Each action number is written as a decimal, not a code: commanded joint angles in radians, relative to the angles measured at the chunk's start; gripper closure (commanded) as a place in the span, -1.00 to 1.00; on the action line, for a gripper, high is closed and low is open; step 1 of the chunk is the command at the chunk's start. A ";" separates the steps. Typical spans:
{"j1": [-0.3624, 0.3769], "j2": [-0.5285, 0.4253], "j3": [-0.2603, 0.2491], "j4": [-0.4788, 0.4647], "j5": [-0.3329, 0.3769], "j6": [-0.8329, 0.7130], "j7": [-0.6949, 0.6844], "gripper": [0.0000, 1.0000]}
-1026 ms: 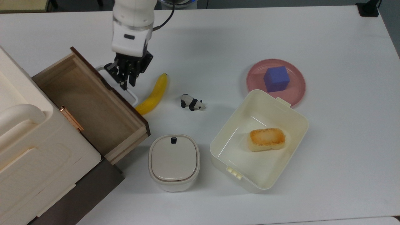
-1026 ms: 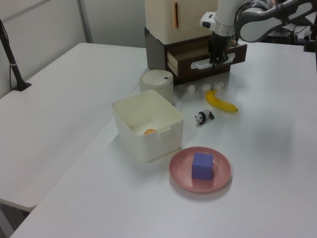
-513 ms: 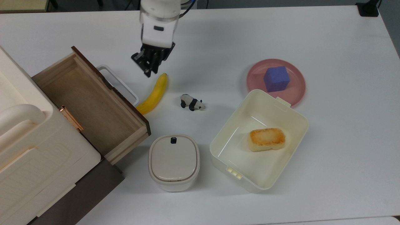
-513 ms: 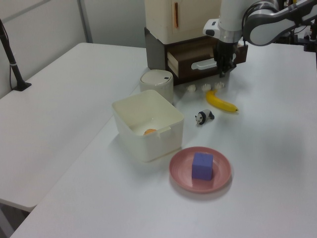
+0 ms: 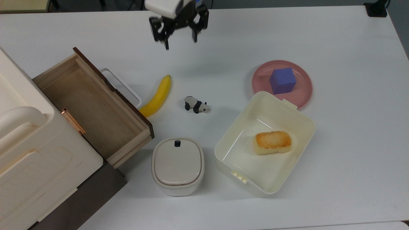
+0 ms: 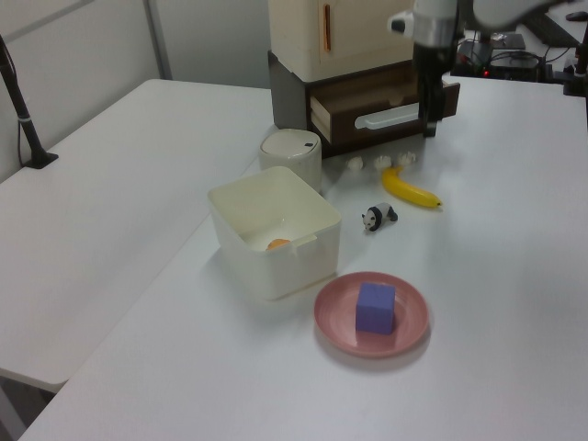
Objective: Slide open the drawer
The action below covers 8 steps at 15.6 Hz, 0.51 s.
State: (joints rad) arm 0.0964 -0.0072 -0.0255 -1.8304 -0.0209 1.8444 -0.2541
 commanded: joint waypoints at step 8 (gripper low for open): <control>-0.010 0.065 -0.019 0.125 0.049 -0.106 0.271 -1.00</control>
State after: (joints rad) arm 0.0848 0.0244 -0.0353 -1.7450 0.0184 1.7233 -0.0165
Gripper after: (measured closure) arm 0.000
